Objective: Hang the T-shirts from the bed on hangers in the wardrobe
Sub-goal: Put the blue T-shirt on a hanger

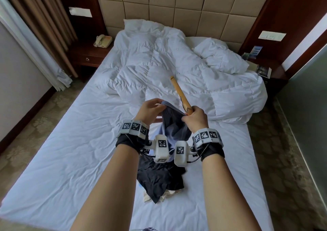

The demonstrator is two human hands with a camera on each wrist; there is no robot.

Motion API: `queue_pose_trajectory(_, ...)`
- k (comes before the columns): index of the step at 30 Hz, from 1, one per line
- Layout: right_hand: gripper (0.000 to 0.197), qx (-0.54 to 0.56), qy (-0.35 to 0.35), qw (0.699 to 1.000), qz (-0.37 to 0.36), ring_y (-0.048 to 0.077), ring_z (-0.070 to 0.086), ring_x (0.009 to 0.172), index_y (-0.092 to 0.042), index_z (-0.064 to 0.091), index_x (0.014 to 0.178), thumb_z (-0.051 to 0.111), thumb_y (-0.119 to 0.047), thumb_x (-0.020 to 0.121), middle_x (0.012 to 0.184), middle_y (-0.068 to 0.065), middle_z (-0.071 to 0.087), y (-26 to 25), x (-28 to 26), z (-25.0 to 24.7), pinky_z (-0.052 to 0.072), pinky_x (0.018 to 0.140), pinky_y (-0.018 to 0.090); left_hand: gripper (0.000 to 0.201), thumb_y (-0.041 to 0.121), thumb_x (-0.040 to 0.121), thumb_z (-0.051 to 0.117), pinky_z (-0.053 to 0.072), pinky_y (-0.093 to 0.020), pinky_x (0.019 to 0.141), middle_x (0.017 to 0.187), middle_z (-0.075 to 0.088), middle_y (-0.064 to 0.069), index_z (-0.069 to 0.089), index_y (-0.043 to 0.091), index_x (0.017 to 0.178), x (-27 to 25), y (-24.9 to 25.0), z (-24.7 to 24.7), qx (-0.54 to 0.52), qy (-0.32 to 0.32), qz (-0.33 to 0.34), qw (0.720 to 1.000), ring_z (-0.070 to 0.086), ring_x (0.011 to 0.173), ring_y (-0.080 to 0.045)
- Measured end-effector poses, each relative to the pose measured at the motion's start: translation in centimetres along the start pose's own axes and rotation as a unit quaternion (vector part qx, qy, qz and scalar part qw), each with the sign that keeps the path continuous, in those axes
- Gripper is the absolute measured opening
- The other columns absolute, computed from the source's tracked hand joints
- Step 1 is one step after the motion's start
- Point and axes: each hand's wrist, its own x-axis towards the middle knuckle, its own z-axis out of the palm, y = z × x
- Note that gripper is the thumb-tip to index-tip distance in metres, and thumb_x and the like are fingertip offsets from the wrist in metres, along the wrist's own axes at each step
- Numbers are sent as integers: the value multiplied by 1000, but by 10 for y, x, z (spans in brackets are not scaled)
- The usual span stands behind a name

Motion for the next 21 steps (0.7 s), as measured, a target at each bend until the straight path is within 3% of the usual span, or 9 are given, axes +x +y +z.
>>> queue_pose_trajectory(7, 14, 6, 50, 997, 57, 32, 59, 84, -16, 59, 94, 64, -14, 81, 86, 4, 61, 10, -2, 4, 43, 72, 31, 11, 3, 97, 53, 54, -23, 51, 82, 65, -10, 63, 3, 100, 3, -8, -4, -32, 117, -21, 992, 63, 66, -17)
queue_pose_trajectory(13, 21, -31, 111, 992, 53, 38, 61, 97, -13, 60, 105, 63, -19, 86, 103, 12, 66, 9, -4, 4, 47, 81, 38, 23, 6, 87, 55, 62, -44, 69, 78, 69, -10, 75, 9, 98, 13, -20, -14, -8, 227, -44, 973, 67, 72, -25)
queue_pose_trajectory(15, 20, -29, 109, 993, 44, 38, 62, 99, -13, 60, 104, 63, -18, 85, 101, 12, 66, 8, -3, 2, 46, 81, 37, 24, 5, 83, 56, 62, -50, 72, 87, 72, -16, 76, 13, 93, 15, -20, -19, 23, 235, -52, 970, 67, 73, -28)
queue_pose_trajectory(17, 14, -3, 91, 995, 28, 37, 63, 94, -12, 62, 96, 66, -18, 84, 92, 9, 67, 7, -2, 0, 49, 80, 37, 21, 4, 82, 58, 61, -49, 75, 94, 73, -17, 73, 17, 89, 14, -18, -18, 59, 224, -63, 971, 68, 78, -30)
queue_pose_trajectory(21, 9, 63, 54, 997, -4, 32, 65, 82, -12, 66, 85, 71, -16, 78, 80, 7, 69, 0, -5, 2, 54, 75, 37, 21, 7, 81, 67, 55, -32, 84, 98, 72, -6, 72, 20, 96, 12, -17, -9, 189, 164, -21, 968, 65, 89, -23)
